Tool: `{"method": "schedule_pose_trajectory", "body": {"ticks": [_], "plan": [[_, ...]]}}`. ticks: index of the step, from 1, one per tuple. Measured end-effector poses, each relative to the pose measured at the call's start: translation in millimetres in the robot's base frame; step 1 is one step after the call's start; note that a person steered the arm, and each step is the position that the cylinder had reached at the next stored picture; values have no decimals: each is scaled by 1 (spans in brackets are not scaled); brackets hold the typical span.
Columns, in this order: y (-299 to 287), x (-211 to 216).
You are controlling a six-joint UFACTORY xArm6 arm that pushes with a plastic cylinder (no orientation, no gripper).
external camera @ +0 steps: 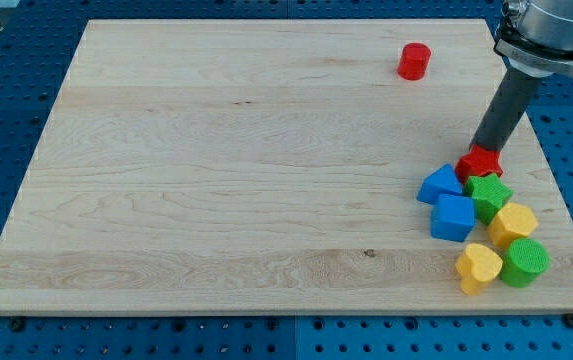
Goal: Move the red circle towards the blue triangle
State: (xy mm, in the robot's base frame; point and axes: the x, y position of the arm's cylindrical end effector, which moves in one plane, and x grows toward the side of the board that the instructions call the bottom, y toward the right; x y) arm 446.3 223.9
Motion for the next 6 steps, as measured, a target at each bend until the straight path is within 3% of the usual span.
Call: {"method": "schedule_pose_trajectory", "body": {"ticks": [2, 4, 6], "plan": [[2, -2], [6, -49], [27, -55]]}}
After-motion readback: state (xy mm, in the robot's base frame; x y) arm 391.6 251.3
